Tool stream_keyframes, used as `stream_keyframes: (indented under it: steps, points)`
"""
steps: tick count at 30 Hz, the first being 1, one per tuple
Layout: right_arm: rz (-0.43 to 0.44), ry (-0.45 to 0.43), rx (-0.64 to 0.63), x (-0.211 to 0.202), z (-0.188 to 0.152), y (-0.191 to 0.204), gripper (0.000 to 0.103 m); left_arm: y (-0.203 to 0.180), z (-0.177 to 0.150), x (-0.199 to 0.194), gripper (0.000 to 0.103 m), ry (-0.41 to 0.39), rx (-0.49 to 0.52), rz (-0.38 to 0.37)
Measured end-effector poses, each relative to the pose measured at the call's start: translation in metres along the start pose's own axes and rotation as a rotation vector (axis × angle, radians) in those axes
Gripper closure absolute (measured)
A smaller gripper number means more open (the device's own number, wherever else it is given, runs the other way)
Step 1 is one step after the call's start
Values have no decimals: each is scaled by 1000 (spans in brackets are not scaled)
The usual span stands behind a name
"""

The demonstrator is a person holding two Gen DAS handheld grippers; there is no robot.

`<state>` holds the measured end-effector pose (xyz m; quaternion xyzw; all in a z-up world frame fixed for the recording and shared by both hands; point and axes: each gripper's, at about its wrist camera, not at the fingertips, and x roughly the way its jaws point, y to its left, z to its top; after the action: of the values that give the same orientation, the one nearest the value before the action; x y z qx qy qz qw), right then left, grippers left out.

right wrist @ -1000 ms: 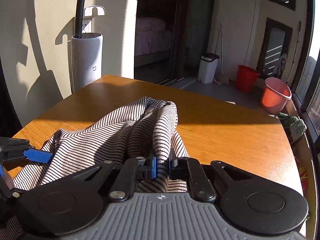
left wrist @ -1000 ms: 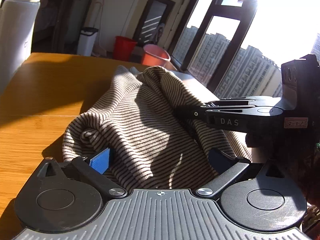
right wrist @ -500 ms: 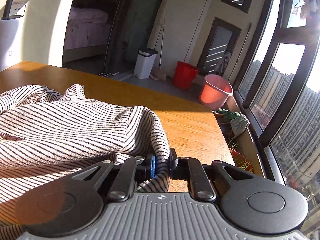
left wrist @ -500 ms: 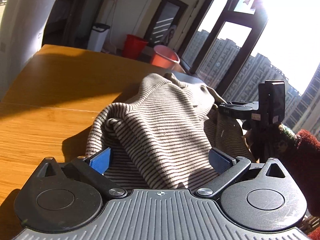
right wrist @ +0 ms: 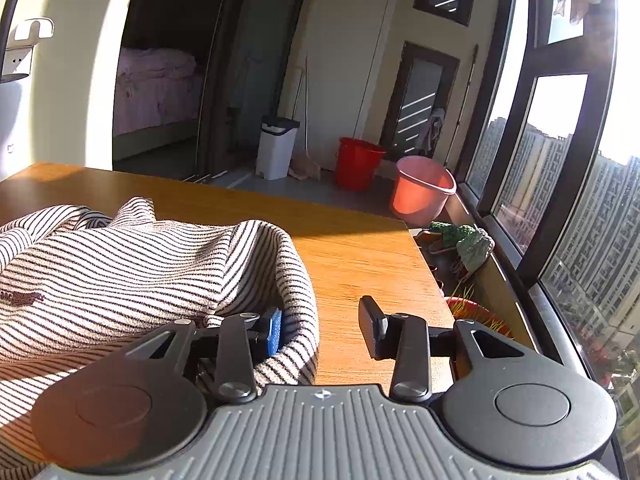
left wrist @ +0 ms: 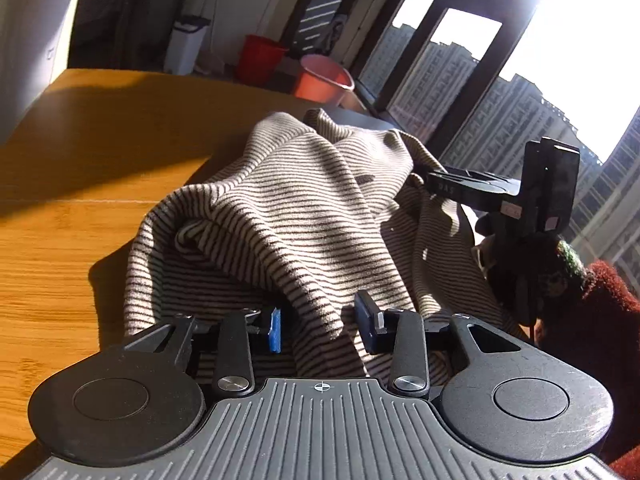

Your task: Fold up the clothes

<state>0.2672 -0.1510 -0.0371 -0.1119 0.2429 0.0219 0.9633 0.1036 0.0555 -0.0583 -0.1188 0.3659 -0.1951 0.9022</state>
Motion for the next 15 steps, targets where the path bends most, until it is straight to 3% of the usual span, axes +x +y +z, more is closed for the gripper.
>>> stream_keyframes:
  steps: [5, 10, 12, 15]
  points:
    - [2, 4, 10, 0, 3, -1, 62, 8, 26, -14, 88, -104, -6, 31]
    - [6, 8, 8, 2, 6, 0, 62, 57, 68, -46, 88, -290, -119, 159]
    - [7, 11, 7, 3, 6, 0, 62, 82, 78, -47, 88, -296, -181, 165]
    - [6, 12, 3, 4, 6, 0, 61, 113, 83, -34, 86, -245, -234, 166]
